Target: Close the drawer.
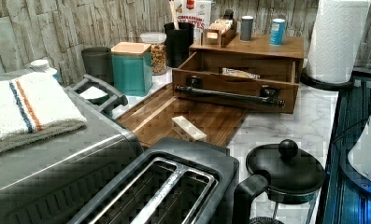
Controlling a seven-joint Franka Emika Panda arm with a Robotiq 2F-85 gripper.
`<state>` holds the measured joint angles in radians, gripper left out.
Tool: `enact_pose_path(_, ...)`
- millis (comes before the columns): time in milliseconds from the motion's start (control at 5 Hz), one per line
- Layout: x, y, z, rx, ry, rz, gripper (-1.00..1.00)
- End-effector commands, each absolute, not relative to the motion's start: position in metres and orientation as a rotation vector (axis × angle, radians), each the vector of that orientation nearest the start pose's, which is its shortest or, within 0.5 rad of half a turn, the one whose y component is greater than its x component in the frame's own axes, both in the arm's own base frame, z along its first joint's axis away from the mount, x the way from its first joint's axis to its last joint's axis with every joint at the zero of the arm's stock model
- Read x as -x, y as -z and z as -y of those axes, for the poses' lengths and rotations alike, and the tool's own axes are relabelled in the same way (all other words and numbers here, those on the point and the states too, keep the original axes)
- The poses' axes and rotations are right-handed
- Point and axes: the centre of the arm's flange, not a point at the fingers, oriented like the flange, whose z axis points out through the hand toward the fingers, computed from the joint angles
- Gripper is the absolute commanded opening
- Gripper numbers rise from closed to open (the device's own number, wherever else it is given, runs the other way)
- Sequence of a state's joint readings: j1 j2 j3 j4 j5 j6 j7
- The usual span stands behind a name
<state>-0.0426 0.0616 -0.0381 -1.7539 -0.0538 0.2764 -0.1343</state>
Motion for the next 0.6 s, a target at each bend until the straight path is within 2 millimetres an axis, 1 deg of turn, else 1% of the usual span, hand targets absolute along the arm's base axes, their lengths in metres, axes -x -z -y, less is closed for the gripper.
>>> enact_pose_path(200,-0.584,-0.528,0.053,2.984,0.08,-1.121,-1.0)
enact_pose_path(400,-0.567,-0.509,0.052,2.946,0.09,-1.054,-1.0)
enact_pose_path(600,-0.545,-0.487,0.026,2.943,0.19,-0.925,-1.0)
